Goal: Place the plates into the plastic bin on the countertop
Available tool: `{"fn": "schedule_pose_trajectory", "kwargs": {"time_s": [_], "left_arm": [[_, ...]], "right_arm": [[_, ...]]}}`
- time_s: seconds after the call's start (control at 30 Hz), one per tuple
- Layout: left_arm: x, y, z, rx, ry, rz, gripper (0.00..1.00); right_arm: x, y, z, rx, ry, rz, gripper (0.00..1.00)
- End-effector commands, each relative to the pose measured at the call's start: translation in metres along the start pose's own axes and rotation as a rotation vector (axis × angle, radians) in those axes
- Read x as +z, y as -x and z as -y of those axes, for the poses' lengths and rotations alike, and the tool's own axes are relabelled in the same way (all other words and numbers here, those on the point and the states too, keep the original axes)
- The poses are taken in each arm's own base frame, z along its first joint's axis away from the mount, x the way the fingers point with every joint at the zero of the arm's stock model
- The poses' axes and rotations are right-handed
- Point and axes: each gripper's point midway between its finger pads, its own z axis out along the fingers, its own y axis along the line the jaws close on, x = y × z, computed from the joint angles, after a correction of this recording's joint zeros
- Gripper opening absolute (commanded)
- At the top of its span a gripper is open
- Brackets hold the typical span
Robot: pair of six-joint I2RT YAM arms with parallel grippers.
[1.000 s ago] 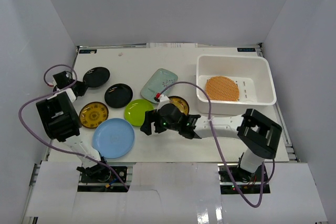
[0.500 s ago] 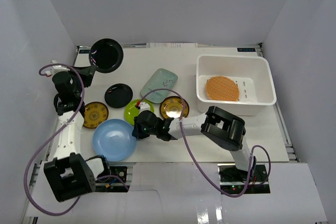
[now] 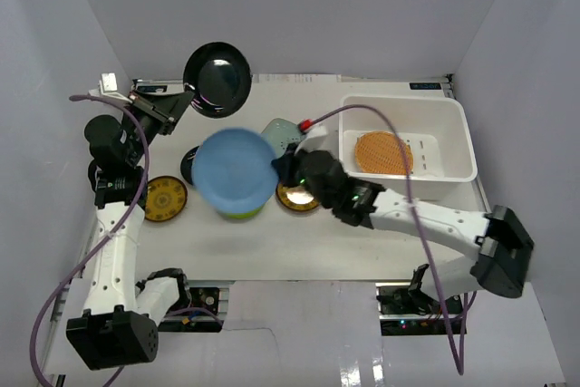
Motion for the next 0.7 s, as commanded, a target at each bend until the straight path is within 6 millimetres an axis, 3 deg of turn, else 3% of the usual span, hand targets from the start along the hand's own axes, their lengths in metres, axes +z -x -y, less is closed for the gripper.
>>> {"fn": "schedule_pose_trajectory", "kwargs": {"time_s": [0.0,0.03,0.07,0.1,0.17,0.2,0.23,0.27,0.3,0.33,0.37,0.4,0.47,0.5,0.57,0.6,0.63,0.67], "left_arm": [[-0.005,-0.008,0.066,0.065,-0.186,-0.073,0.00],[-0.005,-0.015,0.083,0.074,-0.227,-0.096,0.00],[-0.002,-0.021,0.085,0.066,-0.234,-0.117,0.00],[0.000,-0.025,0.090,0.064,-0.244,-0.123,0.00],[0.005,-0.055,0.106,0.068,-0.291,-0.185,0.00],[0.014,-0.066,0.104,0.062,-0.282,-0.205,0.00],[0.018,-0.084,0.117,0.072,-0.306,-0.231,0.00],[0.023,-0.095,0.120,0.076,-0.311,-0.252,0.00],[0.037,-0.114,0.113,0.075,-0.289,-0.292,0.00],[0.041,-0.131,0.128,0.089,-0.317,-0.315,0.00],[0.048,-0.140,0.131,0.096,-0.317,-0.329,0.00],[0.060,-0.166,0.124,0.097,-0.287,-0.376,0.00],[0.073,-0.176,0.134,0.130,-0.294,-0.383,0.00],[0.084,-0.201,0.123,0.136,-0.252,-0.438,0.00],[0.098,-0.210,0.129,0.154,-0.247,-0.443,0.00],[0.100,-0.226,0.130,0.163,-0.239,-0.470,0.00],[0.117,-0.241,0.116,0.180,-0.188,-0.472,0.00],[0.122,-0.246,0.116,0.199,-0.165,-0.487,0.00]], "right_arm": [[-0.033,0.092,0.105,0.017,-0.256,0.228,0.08],[-0.043,0.101,0.126,0.020,-0.300,0.246,0.08],[-0.064,0.120,0.146,0.033,-0.339,0.296,0.08],[-0.078,0.123,0.193,0.042,-0.455,0.299,0.08],[-0.108,0.139,0.231,0.032,-0.550,0.351,0.08],[-0.117,0.140,0.250,0.030,-0.605,0.353,0.08],[-0.134,0.138,0.289,0.040,-0.710,0.344,0.08],[-0.140,0.138,0.304,0.050,-0.734,0.339,0.08],[-0.153,0.137,0.332,0.076,-0.804,0.343,0.08],[-0.154,0.119,0.344,0.092,-0.814,0.286,0.08],[-0.164,0.114,0.365,0.122,-0.868,0.280,0.08],[-0.168,0.105,0.375,0.139,-0.888,0.264,0.08],[-0.173,0.098,0.393,0.179,-0.904,0.244,0.08],[-0.174,0.095,0.399,0.189,-0.908,0.235,0.08],[-0.170,0.084,0.407,0.222,-0.896,0.191,0.08],[-0.174,0.081,0.414,0.240,-0.912,0.189,0.08],[-0.172,0.074,0.417,0.260,-0.905,0.169,0.08],[-0.173,0.071,0.420,0.289,-0.902,0.168,0.17]]}}
